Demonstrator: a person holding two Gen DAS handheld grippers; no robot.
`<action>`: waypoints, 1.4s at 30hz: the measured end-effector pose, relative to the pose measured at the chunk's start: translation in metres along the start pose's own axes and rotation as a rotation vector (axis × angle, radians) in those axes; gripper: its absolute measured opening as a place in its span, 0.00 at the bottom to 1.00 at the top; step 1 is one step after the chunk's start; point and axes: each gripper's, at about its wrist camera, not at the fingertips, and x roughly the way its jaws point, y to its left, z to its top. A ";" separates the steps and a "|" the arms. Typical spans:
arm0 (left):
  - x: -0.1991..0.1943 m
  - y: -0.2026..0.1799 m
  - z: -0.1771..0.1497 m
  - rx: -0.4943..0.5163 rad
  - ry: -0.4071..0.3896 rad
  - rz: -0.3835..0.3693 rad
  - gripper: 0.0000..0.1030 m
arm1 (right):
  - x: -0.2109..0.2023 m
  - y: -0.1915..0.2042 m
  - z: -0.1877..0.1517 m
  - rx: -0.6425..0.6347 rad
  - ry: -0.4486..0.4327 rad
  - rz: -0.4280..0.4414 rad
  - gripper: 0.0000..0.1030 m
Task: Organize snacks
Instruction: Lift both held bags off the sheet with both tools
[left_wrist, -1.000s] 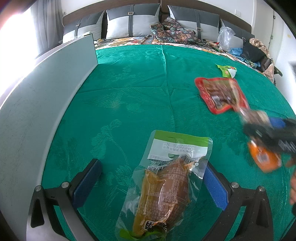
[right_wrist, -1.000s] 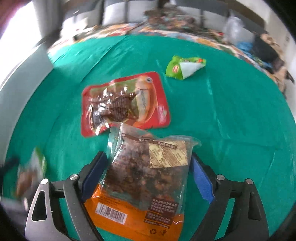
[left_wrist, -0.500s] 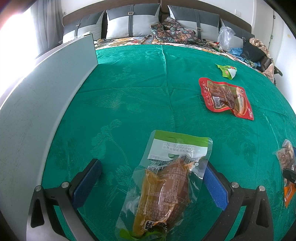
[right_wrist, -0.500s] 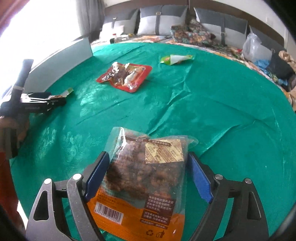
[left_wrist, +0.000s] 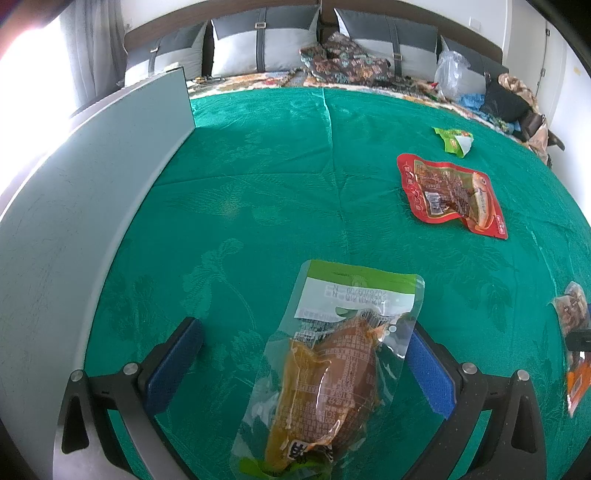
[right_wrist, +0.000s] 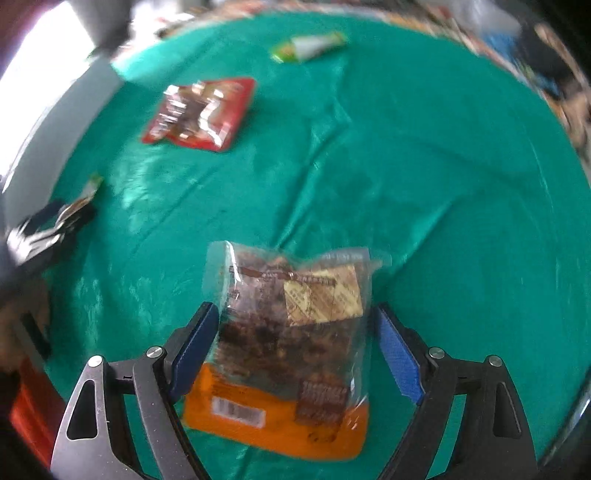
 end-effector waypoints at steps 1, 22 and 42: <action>0.000 0.001 0.001 0.002 0.026 -0.003 1.00 | 0.001 0.002 0.002 0.021 0.023 -0.008 0.85; -0.035 -0.004 -0.008 0.134 0.158 -0.055 0.51 | -0.006 0.000 0.006 0.014 0.057 -0.008 0.59; -0.087 0.009 -0.036 -0.023 0.042 -0.205 0.46 | 0.000 -0.016 -0.010 0.291 0.040 -0.018 0.89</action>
